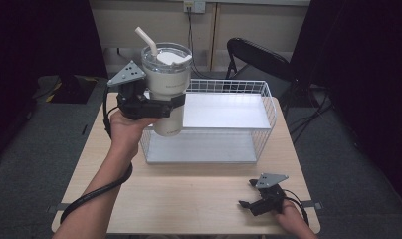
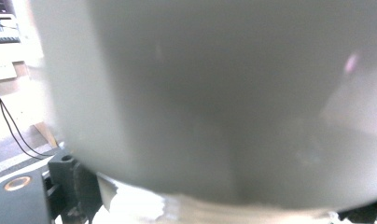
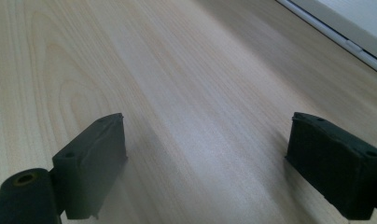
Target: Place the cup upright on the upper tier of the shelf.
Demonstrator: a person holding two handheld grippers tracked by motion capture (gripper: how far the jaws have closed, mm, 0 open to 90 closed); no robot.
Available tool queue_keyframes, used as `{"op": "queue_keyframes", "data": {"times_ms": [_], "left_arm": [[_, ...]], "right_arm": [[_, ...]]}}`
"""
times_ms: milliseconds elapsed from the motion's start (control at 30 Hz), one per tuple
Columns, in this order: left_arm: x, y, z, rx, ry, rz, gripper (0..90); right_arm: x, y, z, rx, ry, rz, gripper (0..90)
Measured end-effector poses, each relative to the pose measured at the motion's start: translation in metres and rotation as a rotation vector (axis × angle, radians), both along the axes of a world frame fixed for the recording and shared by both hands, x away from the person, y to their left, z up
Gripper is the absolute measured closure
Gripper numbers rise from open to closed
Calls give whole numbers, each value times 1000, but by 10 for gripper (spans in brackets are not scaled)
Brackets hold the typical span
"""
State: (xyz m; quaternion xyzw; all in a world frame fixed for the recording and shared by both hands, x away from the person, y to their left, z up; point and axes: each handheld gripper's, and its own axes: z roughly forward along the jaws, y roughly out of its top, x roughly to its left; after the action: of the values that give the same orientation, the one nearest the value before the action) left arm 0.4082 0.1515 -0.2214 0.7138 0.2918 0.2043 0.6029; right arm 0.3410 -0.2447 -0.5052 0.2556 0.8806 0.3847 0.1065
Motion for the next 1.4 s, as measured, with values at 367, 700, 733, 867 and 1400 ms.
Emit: {"op": "queue_keyframes", "data": {"times_ms": [367, 700, 733, 867, 1400], "left_arm": [[16, -16, 2, 11, 1, 5, 97], [33, -25, 0, 10, 3, 28, 97], [34, -26, 0, 11, 3, 30, 97], [43, -33, -3, 11, 1, 34, 97], [63, -50, -11, 24, -19, 56, 97]], "right_arm": [[0, 0, 0, -1, 0, 0, 110], [0, 0, 0, -1, 0, 0, 110], [0, 0, 0, -1, 0, 1, 110], [0, 0, 0, -1, 0, 0, 110], [0, 0, 0, -1, -1, 0, 110]]}}
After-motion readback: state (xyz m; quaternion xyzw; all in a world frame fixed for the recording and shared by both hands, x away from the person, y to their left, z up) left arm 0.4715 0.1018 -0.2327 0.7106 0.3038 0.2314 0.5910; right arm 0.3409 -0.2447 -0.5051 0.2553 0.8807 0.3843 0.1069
